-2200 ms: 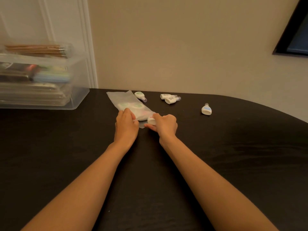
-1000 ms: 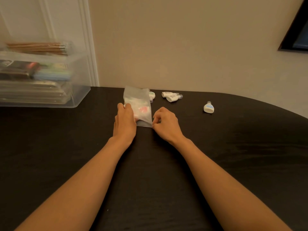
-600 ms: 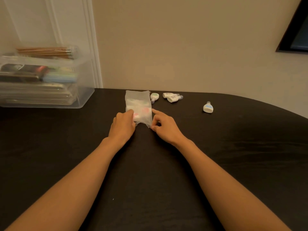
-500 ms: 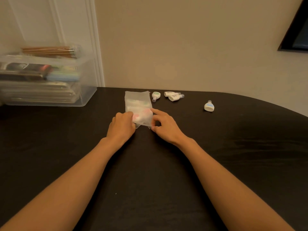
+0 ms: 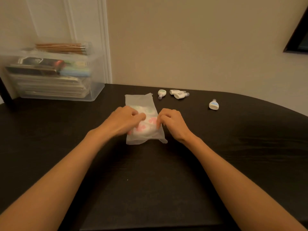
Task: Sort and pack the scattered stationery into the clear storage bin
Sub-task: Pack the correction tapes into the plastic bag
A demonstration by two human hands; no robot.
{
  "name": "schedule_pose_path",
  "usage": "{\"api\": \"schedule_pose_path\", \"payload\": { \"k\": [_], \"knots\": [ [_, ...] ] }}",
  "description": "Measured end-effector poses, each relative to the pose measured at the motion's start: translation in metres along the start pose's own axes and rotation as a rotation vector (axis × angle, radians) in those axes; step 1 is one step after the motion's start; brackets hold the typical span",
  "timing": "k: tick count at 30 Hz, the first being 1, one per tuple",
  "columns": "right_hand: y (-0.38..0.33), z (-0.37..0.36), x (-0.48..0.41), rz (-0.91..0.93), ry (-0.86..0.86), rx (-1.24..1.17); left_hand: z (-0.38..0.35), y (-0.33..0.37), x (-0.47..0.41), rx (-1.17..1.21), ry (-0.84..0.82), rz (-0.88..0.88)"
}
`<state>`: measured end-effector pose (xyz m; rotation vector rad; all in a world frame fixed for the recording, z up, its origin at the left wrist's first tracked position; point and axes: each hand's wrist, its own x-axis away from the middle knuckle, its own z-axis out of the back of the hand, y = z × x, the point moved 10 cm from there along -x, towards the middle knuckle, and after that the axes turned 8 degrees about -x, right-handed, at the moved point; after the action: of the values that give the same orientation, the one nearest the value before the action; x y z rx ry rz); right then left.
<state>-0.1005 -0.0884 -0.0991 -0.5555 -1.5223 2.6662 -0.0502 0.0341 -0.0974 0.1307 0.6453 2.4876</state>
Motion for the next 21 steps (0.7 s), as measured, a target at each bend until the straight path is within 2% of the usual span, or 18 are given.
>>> {"api": "schedule_pose_path", "payload": {
  "k": [2, 4, 9, 13, 21],
  "knots": [
    [0.002, 0.012, -0.012, -0.017, 0.141, -0.005, 0.023, -0.008, -0.011, -0.035, 0.234, 0.029],
    [0.002, 0.012, -0.026, -0.006, 0.176, 0.118, 0.028, -0.004, -0.022, -0.078, 0.323, -0.019],
    [0.008, -0.013, -0.062, 0.019, 0.077, 0.393, 0.005, 0.0, -0.051, -0.225, 0.237, -0.1],
    [0.015, -0.034, -0.08, 0.026, -0.083, 0.577, -0.003, -0.01, -0.064, -0.187, 0.204, -0.086],
    [0.031, -0.037, -0.091, -0.045, -0.099, 0.537, -0.009, -0.017, -0.079, -0.269, 0.132, -0.084]
  ]
}}
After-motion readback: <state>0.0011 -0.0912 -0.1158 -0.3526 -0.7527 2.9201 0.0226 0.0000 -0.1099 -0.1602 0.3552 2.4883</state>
